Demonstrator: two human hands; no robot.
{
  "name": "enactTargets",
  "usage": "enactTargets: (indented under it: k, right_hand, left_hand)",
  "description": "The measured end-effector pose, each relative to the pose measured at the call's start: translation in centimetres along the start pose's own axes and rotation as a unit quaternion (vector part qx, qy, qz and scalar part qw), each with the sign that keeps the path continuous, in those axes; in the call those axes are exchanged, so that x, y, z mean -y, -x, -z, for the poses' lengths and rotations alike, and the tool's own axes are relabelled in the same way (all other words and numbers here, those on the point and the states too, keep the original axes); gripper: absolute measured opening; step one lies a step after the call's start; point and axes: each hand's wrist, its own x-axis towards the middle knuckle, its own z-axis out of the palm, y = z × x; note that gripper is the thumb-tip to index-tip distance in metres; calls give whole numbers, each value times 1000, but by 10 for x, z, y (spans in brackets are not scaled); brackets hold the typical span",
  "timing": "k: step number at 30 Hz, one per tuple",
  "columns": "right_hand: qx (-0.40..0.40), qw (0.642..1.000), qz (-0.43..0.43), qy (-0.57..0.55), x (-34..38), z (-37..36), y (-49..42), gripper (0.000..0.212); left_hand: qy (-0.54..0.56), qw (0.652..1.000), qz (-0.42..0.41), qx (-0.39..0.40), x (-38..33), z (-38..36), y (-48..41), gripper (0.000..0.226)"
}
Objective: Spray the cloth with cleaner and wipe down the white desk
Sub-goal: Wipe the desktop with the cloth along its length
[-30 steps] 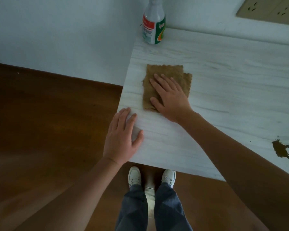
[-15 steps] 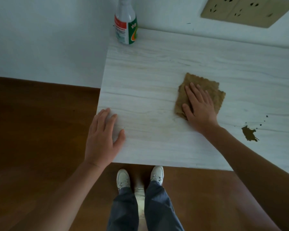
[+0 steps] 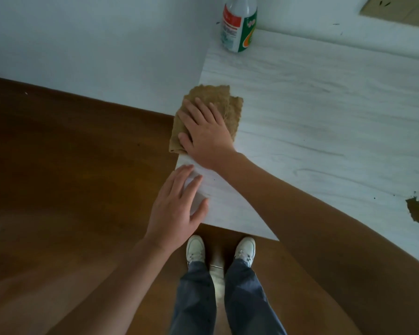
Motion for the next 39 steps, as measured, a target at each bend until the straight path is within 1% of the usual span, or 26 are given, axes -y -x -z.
enactTargets:
  k: [4,6,10,13,17,20,22,24,29,33,36,39]
  right_hand:
    - [5,1000,21,-13,-18,3,15,63]
    - [5,1000,15,-14,-39,7,33,65]
    - [-17,998,-53,-15,-103,16,95,63]
    - [-20,995,-102,-5,-149,24,153,64]
    - [-17,988,-152,-10,-171,29,199,65]
    - [-35,979,-198,-18,-156,25,194,66]
    - [-36,976,-215,-20,-137,21,184,67]
    - [-32,980,-197,-20,-114,16,172,67]
    - [-18,994,-108,-22,-45,4,116,65]
    - [-7,997,-70,-11,4,-4,63,64]
    - [-9,998,-62,-12,19,-8,44,63]
    - [-10,999,-52,-14,17,-8,44,64]
  left_hand:
    - [-8,1000,-7,11,1,2,2,52]
    - [-9,1000,-12,15,2,2,2,52]
    - [-6,1000,-13,11,2,1,2,53]
    - [-10,1000,-14,10,1,-1,3,53]
    - [-12,1000,-16,12,3,-6,4,55]
    - [-7,1000,-18,7,4,-8,3,54]
    - [-3,1000,-16,7,4,-7,4,54]
    - [2,1000,-16,10,4,-4,4,54]
    - [9,999,-45,1,18,10,13,45]
    - [12,999,-48,-2,28,16,35,41]
    - [17,999,-39,1,28,15,40,40]
    - [16,999,-35,4,26,14,40,39]
